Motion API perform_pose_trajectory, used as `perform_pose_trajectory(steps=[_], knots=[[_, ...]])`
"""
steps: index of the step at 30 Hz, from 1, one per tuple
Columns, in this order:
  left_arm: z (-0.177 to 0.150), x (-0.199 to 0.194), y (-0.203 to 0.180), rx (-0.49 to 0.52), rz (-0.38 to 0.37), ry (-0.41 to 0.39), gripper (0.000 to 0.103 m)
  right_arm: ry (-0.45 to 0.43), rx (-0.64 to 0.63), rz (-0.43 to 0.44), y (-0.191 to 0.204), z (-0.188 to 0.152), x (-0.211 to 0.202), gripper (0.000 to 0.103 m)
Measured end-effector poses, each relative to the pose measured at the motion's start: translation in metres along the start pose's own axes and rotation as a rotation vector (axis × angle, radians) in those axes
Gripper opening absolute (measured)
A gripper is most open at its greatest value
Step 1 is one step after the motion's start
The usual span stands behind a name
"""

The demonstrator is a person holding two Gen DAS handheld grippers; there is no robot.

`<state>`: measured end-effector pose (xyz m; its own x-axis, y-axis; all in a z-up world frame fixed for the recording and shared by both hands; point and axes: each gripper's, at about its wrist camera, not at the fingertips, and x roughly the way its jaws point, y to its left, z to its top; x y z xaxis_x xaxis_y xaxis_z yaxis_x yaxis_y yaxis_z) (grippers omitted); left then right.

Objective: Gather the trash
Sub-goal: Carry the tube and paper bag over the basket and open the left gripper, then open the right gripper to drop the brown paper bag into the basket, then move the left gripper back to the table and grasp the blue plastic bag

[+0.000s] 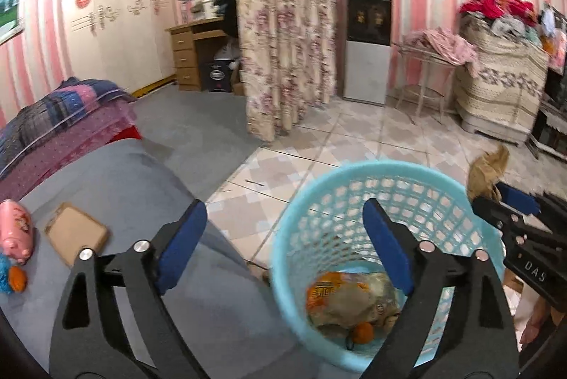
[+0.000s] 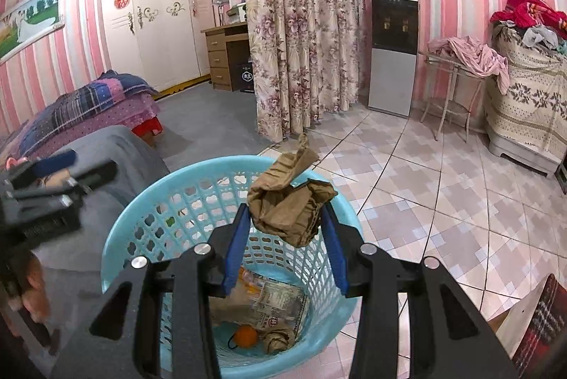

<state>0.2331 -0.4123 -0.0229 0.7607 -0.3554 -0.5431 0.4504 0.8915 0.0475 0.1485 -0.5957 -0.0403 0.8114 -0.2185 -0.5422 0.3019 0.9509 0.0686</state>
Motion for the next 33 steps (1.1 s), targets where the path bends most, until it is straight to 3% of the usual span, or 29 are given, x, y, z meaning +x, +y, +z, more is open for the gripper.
perform_pose_trajectory(steps=[8, 12, 14, 16, 20, 22, 27, 33], knots=[[-0.002, -0.026, 0.058, -0.071, 0.118, -0.039, 0.097, 0.007, -0.07, 0.029, 0.038, -0.001, 0.007, 0.041], [-0.007, -0.036, 0.077, -0.098, 0.134, -0.037, 0.097, 0.005, -0.082, 0.017, 0.057, -0.003, 0.01, 0.044], [-0.011, -0.042, 0.084, -0.105, 0.147, -0.037, 0.097, 0.01, -0.096, 0.013, 0.064, -0.003, 0.013, 0.049], [-0.014, -0.048, 0.091, -0.113, 0.15, -0.036, 0.097, 0.005, -0.116, -0.006, 0.069, -0.005, 0.013, 0.07], [-0.019, -0.062, 0.106, -0.135, 0.162, -0.042, 0.097, -0.008, -0.119, -0.018, 0.071, -0.004, 0.01, 0.079], [-0.022, -0.07, 0.113, -0.151, 0.165, -0.046, 0.097, -0.024, -0.114, -0.02, 0.07, -0.002, 0.007, 0.091], [-0.028, -0.086, 0.126, -0.146, 0.21, -0.058, 0.097, -0.042, -0.109, -0.018, 0.073, 0.0, 0.002, 0.098], [-0.044, -0.099, 0.155, -0.189, 0.246, -0.036, 0.097, -0.027, -0.106, -0.002, 0.084, 0.0, 0.004, 0.099]])
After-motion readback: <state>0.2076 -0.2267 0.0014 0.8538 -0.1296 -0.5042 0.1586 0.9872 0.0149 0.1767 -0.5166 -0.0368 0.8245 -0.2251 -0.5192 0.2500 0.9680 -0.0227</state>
